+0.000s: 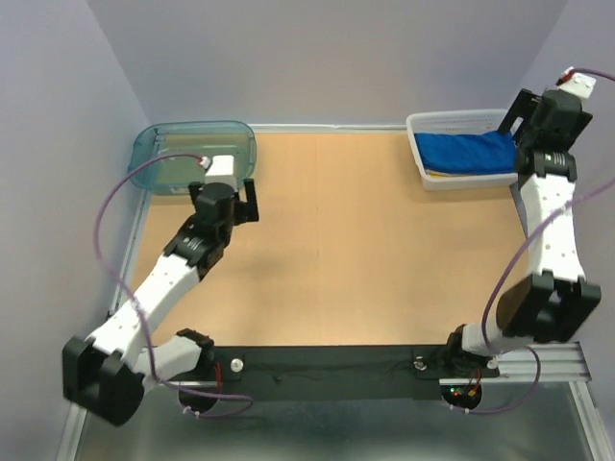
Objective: Fold and stack the towels
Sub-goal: Neatly place the folded towel into the bin
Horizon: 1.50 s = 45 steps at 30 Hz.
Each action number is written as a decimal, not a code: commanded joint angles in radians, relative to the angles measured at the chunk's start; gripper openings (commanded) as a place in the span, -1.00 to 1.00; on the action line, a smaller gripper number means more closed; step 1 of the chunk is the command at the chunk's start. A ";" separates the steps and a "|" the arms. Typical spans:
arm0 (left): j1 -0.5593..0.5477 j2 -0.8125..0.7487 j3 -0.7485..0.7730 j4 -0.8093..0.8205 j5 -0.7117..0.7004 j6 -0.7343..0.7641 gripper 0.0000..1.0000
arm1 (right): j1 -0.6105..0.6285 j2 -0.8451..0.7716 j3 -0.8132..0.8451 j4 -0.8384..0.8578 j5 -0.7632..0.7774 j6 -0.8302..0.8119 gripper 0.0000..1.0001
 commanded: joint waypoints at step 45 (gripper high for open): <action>-0.022 -1.026 -0.358 0.087 -0.237 -0.202 0.97 | 0.241 -1.484 -1.097 0.159 -0.111 0.109 1.00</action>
